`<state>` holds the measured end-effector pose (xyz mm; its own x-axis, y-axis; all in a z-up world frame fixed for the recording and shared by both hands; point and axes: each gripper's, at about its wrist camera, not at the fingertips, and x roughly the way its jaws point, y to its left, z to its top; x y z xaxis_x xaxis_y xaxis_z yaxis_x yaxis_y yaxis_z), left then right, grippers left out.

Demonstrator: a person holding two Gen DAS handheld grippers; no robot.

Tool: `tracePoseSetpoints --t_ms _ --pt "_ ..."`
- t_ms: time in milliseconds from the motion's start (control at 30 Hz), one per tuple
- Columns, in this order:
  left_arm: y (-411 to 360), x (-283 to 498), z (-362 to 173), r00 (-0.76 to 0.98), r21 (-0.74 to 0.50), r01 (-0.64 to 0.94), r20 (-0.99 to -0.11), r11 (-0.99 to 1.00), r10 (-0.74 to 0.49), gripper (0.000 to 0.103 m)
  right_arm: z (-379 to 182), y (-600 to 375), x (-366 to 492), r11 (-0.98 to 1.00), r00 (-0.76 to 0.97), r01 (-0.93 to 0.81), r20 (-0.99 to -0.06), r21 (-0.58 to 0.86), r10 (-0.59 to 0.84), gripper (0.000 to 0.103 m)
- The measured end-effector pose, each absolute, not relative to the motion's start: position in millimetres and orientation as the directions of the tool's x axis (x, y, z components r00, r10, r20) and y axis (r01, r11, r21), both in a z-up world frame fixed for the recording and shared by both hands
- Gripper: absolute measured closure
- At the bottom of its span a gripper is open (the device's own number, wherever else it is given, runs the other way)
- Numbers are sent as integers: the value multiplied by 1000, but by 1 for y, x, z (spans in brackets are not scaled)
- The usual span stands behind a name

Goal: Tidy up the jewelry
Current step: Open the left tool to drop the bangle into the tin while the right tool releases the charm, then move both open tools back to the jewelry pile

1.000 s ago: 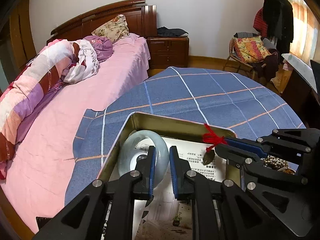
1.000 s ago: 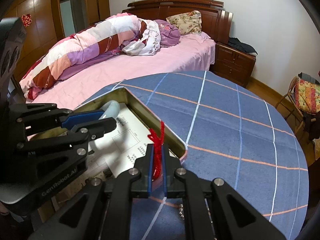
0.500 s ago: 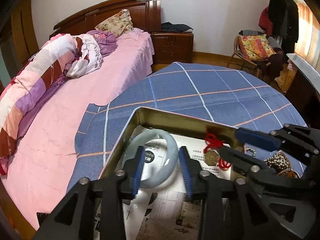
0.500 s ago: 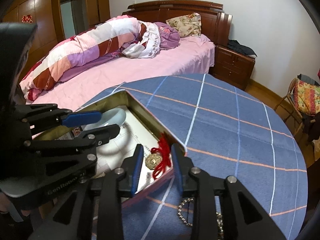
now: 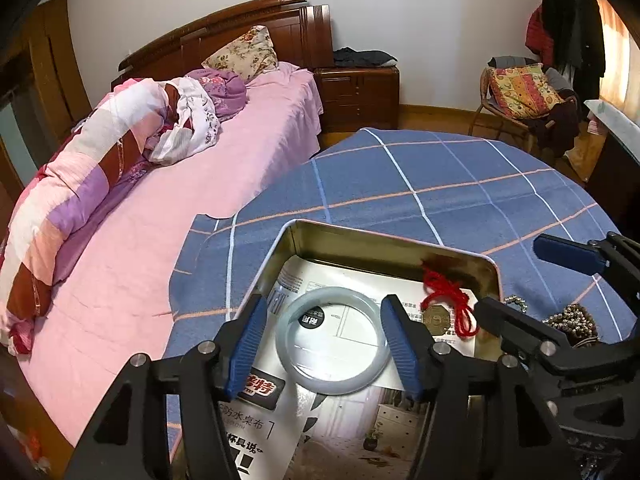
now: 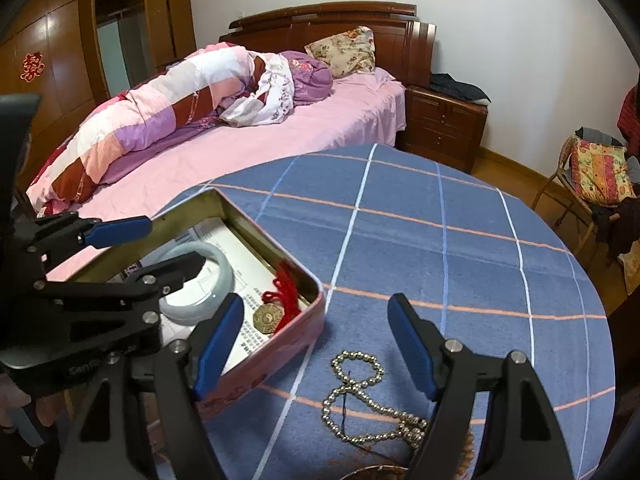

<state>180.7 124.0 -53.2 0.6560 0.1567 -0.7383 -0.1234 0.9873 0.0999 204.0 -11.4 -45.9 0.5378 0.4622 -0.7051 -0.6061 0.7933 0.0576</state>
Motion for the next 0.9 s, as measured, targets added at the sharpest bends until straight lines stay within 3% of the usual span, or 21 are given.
tracePoseSetpoints --t_ms 333,567,900 --pt "120 178 -52 660 106 -136 -732 985 170 43 -41 -15 200 791 546 -609 -691 62 474 19" --pt "129 163 -30 705 91 -182 -682 979 194 43 -34 -32 198 793 560 -605 -673 67 483 14" --pt "130 139 -26 709 58 -251 -668 966 225 43 -34 -93 194 836 586 -540 -672 93 453 10"
